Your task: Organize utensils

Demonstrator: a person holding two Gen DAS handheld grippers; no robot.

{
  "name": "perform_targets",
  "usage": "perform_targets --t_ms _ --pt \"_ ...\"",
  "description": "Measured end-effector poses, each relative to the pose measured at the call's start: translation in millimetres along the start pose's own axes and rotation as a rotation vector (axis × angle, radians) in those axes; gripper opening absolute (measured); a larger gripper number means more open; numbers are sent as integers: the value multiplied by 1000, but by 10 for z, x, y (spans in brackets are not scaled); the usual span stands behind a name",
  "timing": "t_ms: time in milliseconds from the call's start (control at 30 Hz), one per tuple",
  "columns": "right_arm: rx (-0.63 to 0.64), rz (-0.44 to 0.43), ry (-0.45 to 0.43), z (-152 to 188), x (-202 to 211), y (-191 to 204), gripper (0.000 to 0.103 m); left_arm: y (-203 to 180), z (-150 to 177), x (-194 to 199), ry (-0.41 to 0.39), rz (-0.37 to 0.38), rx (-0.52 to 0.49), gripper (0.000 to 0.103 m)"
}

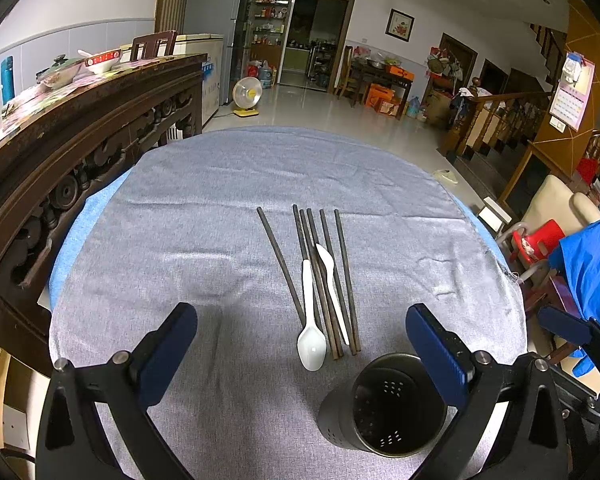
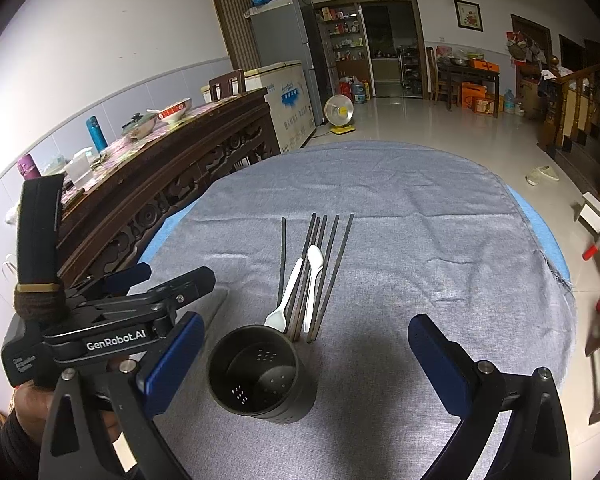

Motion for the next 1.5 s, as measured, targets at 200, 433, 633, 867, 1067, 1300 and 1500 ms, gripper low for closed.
perform_targets --t_ms 200,433,633,867,1067,1300,1500 --pt "3 5 7 25 -23 -8 103 -3 0 3 1 0 0 103" --pt "4 -3 2 7 -20 1 103 -13 1 18 -1 2 -3 103" --pt "14 4 12 12 -19 -4 103 -29 2 29 -2 4 -3 103" --pt "7 9 10 16 -37 -27 103 -3 -13 47 -10 -3 -7 103" --pt "-12 6 15 27 -30 -67 103 76 11 18 9 -18 10 103" --pt "-20 4 16 24 -26 -87 103 85 5 12 15 -18 12 103" --pt "-82 -23 36 -17 -18 -136 103 126 37 -34 54 10 40 103"
Point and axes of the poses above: each gripper's, at about its wrist camera, not at the fingertips, and x roughly against the way its jaws point, y to its left, z to its underside, the point moved 9 cm from there along -x, roughly the way its jaws point, and after that the axes turned 12 degrees about -y, right-handed, at the moved point
